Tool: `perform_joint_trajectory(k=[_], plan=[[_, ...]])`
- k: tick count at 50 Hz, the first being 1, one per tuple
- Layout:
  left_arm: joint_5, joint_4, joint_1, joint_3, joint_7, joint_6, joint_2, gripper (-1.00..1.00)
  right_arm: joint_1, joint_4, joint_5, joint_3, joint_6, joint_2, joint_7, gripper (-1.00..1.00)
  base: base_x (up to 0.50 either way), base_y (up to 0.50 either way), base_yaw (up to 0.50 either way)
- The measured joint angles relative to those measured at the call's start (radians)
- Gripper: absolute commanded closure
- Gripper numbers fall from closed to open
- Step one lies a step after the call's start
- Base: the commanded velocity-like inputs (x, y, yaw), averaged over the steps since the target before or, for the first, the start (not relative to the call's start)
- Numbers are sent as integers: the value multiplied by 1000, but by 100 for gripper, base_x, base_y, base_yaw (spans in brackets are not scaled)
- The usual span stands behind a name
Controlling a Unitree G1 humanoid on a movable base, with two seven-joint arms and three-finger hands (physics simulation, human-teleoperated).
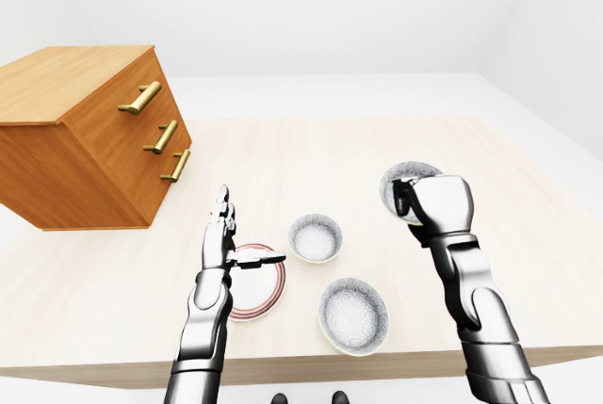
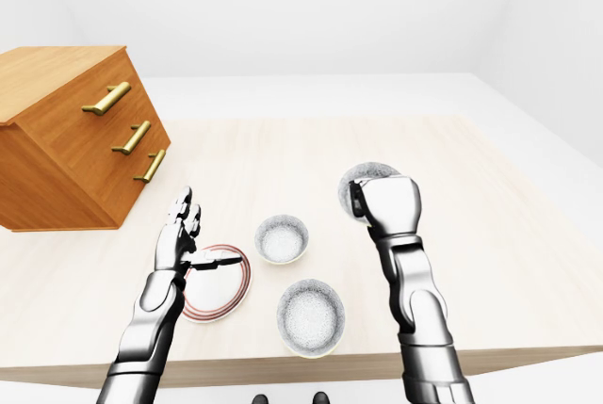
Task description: Stack the bowl at the front on the bowl in the middle.
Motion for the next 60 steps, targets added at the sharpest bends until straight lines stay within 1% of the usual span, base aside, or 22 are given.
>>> perform_joint_trajectory(k=[9, 25, 38, 60], plan=[[-1, -4, 1, 0, -1, 3, 0, -100, -17, -79, 0, 21, 0, 29, 87, 100, 0, 0, 0], [-3, 3, -1, 2, -1, -1, 1, -100, -38, -137, -25, 85, 0, 86, 165, 100, 0, 0, 0], [-3, 1, 0, 3, -1, 0, 2, -100, -40, -154, -45, 137, 0, 128, 191, 100, 0, 0, 0], [-4, -3, 1, 4, -1, 2, 2, -100, -4, -130, -87, 223, 0, 182, 173, 100, 0, 0, 0]])
